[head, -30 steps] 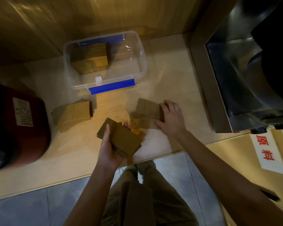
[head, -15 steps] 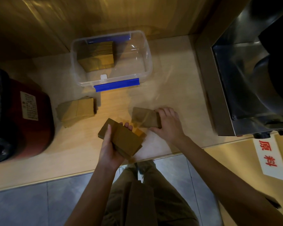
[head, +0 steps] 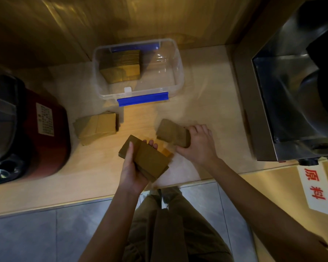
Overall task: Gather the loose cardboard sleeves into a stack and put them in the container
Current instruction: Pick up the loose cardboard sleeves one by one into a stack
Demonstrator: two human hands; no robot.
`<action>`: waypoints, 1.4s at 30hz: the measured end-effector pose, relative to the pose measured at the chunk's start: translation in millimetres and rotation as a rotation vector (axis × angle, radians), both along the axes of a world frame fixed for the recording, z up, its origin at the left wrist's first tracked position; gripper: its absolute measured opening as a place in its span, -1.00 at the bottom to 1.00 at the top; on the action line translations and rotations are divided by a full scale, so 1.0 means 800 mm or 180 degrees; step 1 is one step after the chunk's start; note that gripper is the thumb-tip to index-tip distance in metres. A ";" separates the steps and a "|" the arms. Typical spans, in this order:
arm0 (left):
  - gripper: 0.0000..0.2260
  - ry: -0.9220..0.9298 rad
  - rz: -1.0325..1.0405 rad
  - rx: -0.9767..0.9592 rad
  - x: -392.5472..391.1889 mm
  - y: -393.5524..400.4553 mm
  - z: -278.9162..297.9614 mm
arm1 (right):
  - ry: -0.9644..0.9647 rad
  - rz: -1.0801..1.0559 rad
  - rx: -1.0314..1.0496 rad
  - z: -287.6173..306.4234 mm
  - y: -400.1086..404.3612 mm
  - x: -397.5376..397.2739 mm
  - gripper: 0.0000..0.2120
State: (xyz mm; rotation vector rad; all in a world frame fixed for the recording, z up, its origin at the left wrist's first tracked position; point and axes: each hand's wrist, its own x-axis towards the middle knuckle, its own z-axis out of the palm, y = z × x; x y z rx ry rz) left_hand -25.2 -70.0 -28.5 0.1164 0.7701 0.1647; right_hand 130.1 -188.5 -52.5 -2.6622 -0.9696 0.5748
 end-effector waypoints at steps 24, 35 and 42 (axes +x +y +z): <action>-0.57 -0.0756 0.0171 0.0495 0.004 0.017 0.002 | 0.0626 0.0000 0.0678 0.082 0.061 -0.108 -0.23; -0.56 -0.0770 0.0257 0.0813 0.007 0.030 0.011 | 0.4864 -0.2166 0.1781 0.072 0.046 -0.073 -0.61; -0.56 -0.0389 -0.0355 0.1568 0.008 0.036 0.016 | 0.4881 -0.2052 0.1753 0.056 0.046 -0.067 -0.62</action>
